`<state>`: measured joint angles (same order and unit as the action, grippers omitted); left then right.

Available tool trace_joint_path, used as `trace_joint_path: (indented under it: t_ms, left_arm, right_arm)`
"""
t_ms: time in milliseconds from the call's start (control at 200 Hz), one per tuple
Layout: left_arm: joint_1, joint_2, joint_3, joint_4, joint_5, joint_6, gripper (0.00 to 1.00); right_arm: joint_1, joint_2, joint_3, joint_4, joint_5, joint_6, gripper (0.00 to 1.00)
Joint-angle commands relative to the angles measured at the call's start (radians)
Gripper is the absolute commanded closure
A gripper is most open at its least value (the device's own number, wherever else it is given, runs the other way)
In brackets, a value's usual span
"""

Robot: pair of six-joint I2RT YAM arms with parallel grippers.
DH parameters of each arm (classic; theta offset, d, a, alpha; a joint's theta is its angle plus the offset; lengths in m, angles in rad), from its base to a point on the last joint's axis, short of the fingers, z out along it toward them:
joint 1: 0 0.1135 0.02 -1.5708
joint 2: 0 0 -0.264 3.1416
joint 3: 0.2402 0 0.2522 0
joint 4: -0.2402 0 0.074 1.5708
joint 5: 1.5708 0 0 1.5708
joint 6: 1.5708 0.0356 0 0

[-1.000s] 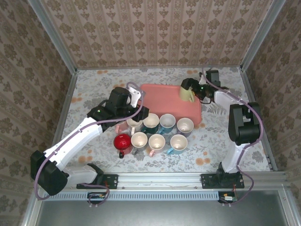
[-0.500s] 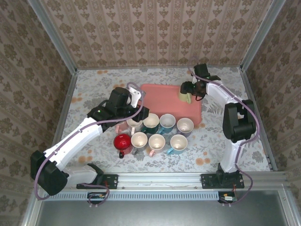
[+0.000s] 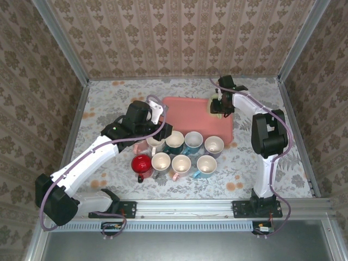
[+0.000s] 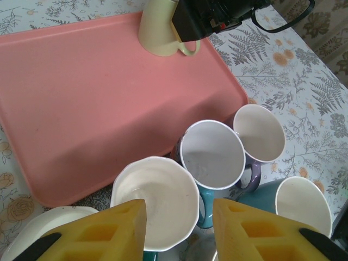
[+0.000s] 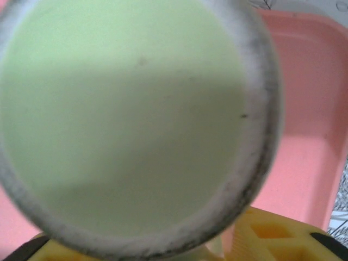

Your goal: Turn the mug right side up

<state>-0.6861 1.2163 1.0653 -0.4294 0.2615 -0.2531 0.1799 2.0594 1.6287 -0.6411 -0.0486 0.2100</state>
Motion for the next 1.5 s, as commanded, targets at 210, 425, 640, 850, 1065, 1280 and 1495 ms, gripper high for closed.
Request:
trace_joint_path:
  t_ms: [210,425,640,850,1065,1280,1495]
  left_arm:
    - [0.010,-0.008,0.011,0.000,-0.004,0.015,0.62]
    - [0.017,-0.003,0.013,0.000,-0.012,0.014,0.61]
    - [0.051,-0.009,0.030,0.014,0.055,-0.053,0.49]
    - [0.051,-0.029,0.092,0.049,0.146,-0.180,0.34]
    - [0.053,0.000,0.094,0.357,0.369,-0.450,0.21]
    - [0.040,0.097,0.031,0.920,0.503,-0.859,0.21]
    - [0.016,0.172,0.054,1.063,0.498,-0.946,0.23]
  right_arm:
    - [0.012,0.024,0.059,-0.046,0.107,-0.035,0.90]
    - [0.032,-0.116,-0.026,0.025,0.092,-0.022,1.00]
    - [0.033,-0.422,-0.217,0.268,-0.095,0.080,1.00]
    - [0.032,-0.714,-0.415,0.571,-0.314,0.283,1.00]
    - [0.031,-0.899,-0.602,0.959,-0.492,0.549,1.00]
    - [0.069,-0.994,-0.701,1.206,-0.491,0.745,1.00]
    - [0.138,-0.992,-0.716,1.347,-0.469,0.873,1.00]
